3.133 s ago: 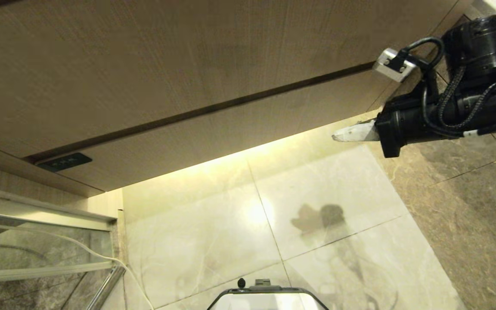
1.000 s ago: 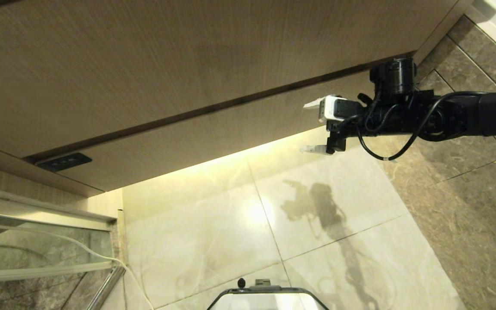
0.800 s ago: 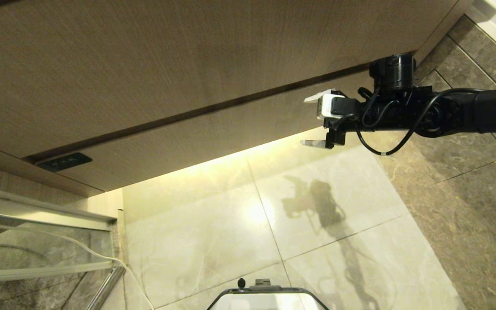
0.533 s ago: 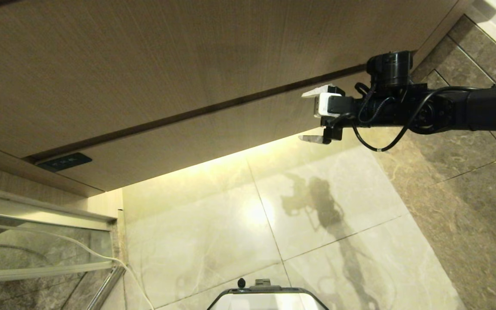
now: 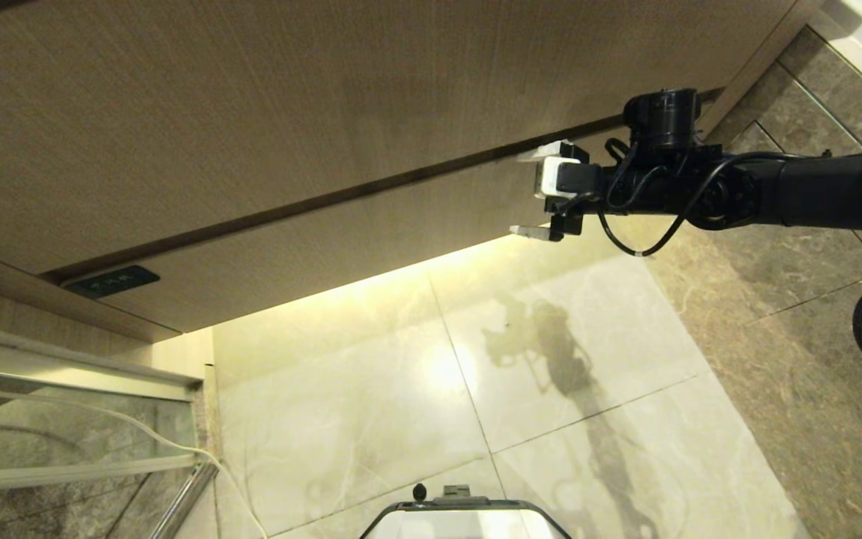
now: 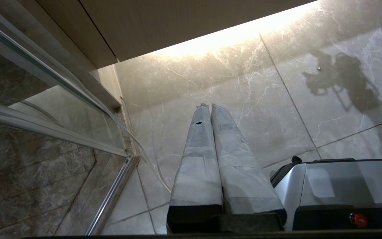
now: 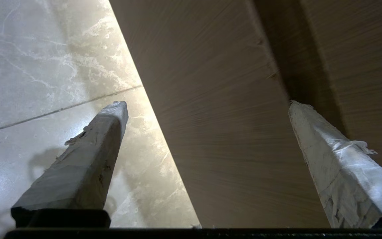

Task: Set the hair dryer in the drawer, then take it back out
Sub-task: Pull open the drawer

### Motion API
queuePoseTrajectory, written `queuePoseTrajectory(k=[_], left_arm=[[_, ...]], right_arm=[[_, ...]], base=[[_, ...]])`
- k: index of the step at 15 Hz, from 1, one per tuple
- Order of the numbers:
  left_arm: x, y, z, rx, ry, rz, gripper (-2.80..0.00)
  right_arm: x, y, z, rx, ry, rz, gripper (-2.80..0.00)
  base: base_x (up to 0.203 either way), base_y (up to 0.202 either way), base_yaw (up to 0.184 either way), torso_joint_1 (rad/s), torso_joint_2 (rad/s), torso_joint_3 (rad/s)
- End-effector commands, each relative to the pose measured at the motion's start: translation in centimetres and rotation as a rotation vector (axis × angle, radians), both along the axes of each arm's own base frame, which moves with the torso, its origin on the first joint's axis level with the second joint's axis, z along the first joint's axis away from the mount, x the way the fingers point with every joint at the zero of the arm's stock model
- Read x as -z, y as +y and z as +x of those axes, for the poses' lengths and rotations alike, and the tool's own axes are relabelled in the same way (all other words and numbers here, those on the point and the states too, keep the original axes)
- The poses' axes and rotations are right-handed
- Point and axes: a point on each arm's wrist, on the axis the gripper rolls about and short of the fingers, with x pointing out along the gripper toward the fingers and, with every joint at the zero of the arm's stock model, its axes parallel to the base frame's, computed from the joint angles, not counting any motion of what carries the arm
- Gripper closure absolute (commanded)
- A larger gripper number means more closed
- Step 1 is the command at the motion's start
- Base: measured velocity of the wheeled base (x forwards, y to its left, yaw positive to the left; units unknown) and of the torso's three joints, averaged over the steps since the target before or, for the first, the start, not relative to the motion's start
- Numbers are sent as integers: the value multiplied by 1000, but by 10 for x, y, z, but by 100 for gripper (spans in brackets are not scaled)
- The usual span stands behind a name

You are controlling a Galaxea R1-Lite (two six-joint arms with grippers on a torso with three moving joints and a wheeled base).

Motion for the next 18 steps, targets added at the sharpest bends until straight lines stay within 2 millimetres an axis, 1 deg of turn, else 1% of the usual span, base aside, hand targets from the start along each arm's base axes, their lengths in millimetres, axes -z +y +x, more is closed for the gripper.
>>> queuePoseTrajectory(k=[1,4,6,9,11,14,16,18], left_arm=[[0,0,0,-1,0,0,0],[0,0,0,-1,1,0,0],[0,0,0,-1,0,0,0],[0,0,0,-1,1,0,0],[0,0,0,-1,0,0,0],[0,0,0,-1,0,0,0],[0,0,0,0,-1,0,0],[0,0,0,0,-1,0,0]], right_arm=[[6,2,9,-2,-11,-2,-280],[13,1,17,9,-37,11,-280],[13,1,20,11,-66,20,-280],[19,-1,25,21,-60,23,-280],[18,-1,27,18,-98,34,-280],[22,-2,31,25,-107,38,-280],[17,-2,31,27,-141,51,-280],[21,-6,34,36,-135,56,-280]], base=[[0,0,0,0,0,0],[0,0,0,0,0,0],[0,0,0,0,0,0],[0,0,0,0,0,0],[0,0,0,0,0,0],[0,0,0,0,0,0],[0,0,0,0,0,0],[0,0,0,0,0,0]])
